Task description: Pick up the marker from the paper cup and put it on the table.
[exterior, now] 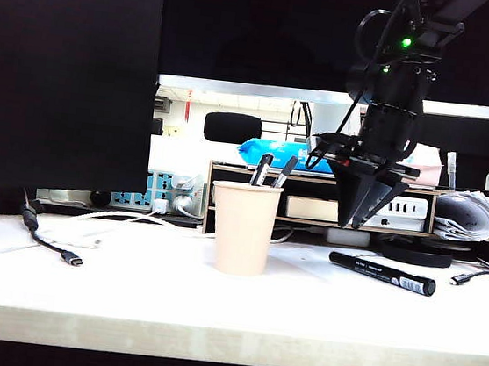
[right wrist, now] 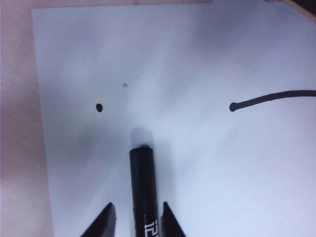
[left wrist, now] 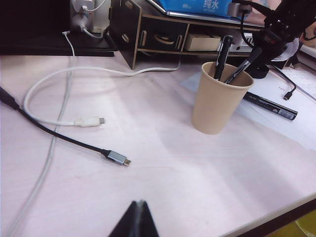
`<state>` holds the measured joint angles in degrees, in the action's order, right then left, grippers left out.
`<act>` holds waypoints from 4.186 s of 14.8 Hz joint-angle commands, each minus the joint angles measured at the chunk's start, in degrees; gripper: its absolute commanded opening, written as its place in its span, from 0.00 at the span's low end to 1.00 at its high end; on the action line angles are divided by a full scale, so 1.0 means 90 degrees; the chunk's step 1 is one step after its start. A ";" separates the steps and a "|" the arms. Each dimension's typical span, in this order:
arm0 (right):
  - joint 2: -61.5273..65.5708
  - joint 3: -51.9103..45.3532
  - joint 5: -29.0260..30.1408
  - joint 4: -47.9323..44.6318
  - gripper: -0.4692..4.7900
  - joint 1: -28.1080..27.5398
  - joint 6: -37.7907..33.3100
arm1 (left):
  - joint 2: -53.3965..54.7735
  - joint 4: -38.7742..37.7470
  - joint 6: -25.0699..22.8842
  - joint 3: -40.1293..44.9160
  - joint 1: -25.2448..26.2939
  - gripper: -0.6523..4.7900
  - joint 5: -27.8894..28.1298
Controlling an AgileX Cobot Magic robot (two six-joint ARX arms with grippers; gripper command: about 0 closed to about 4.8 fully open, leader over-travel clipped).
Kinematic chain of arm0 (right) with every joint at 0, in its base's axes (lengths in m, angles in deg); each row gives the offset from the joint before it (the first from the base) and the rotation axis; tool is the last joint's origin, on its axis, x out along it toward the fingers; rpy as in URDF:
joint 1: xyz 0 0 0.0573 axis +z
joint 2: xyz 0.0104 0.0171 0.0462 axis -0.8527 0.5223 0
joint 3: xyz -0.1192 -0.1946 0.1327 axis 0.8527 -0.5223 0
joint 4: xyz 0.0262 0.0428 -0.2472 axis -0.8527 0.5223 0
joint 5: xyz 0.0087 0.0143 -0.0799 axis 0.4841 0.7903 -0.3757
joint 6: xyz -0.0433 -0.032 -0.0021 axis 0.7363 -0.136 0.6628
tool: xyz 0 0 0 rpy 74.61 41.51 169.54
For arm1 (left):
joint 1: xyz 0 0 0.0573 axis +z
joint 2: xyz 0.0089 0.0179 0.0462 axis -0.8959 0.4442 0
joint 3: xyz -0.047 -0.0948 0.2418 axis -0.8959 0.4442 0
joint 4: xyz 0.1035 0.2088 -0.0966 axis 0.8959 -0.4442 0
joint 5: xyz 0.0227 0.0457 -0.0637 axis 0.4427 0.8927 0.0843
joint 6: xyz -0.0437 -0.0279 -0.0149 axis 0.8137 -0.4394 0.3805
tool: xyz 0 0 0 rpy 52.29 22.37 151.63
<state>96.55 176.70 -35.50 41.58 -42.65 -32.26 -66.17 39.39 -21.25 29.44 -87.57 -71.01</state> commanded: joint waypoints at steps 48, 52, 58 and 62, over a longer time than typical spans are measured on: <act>-1.4069 -1.2288 -0.0151 -0.6856 0.08 -0.1717 -0.2140 | 0.0002 -0.0080 -0.0029 0.0010 0.0005 0.11 -0.0034; -1.4059 -1.2689 -0.0775 -0.7138 0.08 -0.1717 -0.2188 | 0.0002 -0.0080 -0.0029 0.0010 0.0005 0.11 -0.0034; -1.4059 -1.2689 -0.1139 -0.6941 0.08 -0.1717 -0.2317 | 0.0002 -0.0080 -0.0029 0.0010 0.0005 0.11 -0.0034; -1.4059 -1.2689 -0.1146 -0.6934 0.08 -0.1715 -0.2324 | 0.0002 -0.0080 -0.0027 0.0010 0.0005 0.11 -0.0034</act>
<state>-29.98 62.78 -45.75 -20.25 -58.09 -53.00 -66.17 39.39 -21.28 29.44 -87.57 -70.99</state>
